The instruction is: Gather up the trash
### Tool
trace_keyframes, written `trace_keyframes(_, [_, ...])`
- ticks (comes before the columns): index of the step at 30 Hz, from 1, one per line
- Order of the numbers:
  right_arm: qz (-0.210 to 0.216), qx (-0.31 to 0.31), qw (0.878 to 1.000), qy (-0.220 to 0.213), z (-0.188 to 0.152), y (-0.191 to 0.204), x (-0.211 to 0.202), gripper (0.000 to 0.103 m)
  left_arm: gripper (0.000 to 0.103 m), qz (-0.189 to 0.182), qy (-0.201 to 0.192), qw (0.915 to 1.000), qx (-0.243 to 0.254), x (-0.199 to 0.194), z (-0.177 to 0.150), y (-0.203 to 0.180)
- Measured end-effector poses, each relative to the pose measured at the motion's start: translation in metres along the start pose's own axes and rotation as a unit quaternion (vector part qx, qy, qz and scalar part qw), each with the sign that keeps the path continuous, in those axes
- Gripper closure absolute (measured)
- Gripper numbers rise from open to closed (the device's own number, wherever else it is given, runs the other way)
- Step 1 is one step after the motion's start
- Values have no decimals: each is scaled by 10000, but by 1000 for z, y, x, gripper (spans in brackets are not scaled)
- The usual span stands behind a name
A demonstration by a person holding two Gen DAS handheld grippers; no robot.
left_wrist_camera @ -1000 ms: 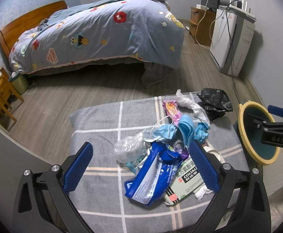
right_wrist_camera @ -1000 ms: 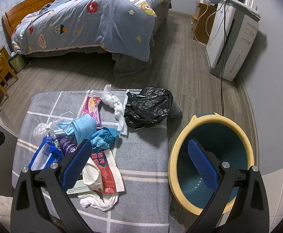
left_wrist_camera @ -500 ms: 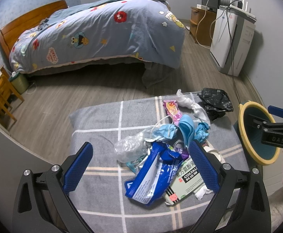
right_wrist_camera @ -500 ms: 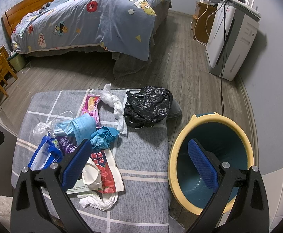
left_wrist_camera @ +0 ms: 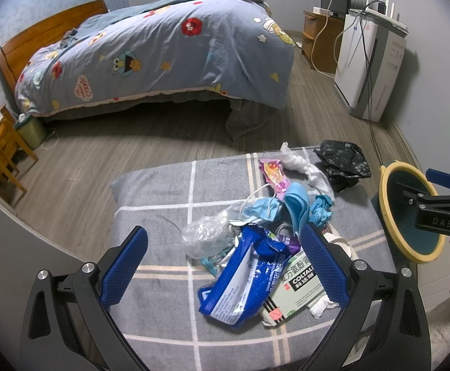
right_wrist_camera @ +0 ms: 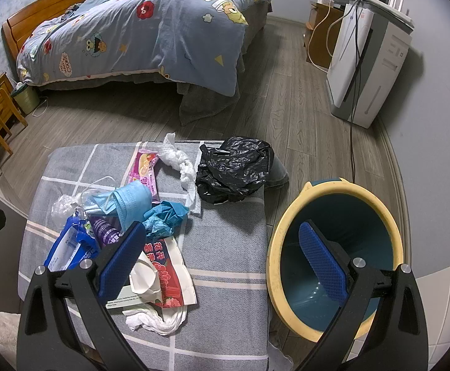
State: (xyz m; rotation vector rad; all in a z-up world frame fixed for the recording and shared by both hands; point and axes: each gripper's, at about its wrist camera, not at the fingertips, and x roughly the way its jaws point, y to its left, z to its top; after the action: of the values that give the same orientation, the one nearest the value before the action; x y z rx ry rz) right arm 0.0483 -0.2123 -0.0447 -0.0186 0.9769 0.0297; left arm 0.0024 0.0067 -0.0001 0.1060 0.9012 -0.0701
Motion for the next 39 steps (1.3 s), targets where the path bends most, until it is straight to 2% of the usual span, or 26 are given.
trace_keyframes(6, [2, 8, 10000, 0, 0, 0, 0, 6, 5, 30, -5, 10000, 9, 1, -1, 2])
trace_keyframes(9, [13, 42, 10000, -39, 1, 0, -2, 6, 5, -97, -59, 9999, -97, 5, -6, 8])
trace_keyframes(11, [56, 135, 9998, -116, 2, -3, -5, 6, 5, -241, -87, 9994, -221, 7, -6, 13])
trace_keyframes(16, [62, 667, 9976, -173, 10, -34, -14, 6, 5, -152, -264, 9992, -243, 9, 0, 16])
trace_keyframes(20, [-281, 325, 9975, -563, 24, -49, -24, 6, 5, -332, -179, 9985, -384, 15, 10, 26])
trace_keyframes(22, [-305, 144, 9975, -617, 31, -53, -23, 6, 5, -350, -324, 9979, -431, 18, 17, 37])
trace_keyframes(24, [-165, 109, 9982, -565, 39, -58, -17, 6, 5, -164, -314, 9985, -411, 26, 23, 44])
trace_keyframes(30, [132, 367, 9981, -476, 64, -73, 12, 6, 5, -7, -57, 9989, -472, 55, 29, 66])
trace_keyframes(32, [129, 343, 9984, -438, 69, -72, 22, 6, 5, -58, -132, 9988, -459, 60, 30, 73])
trace_keyframes(37, [138, 389, 9989, -203, 71, -67, 50, 6, 5, -113, 49, 9997, -228, 91, 28, 82])
trace_keyframes(39, [113, 445, 9989, -113, 68, -67, 60, 6, 7, -242, 196, 9993, -215, 104, 22, 83])
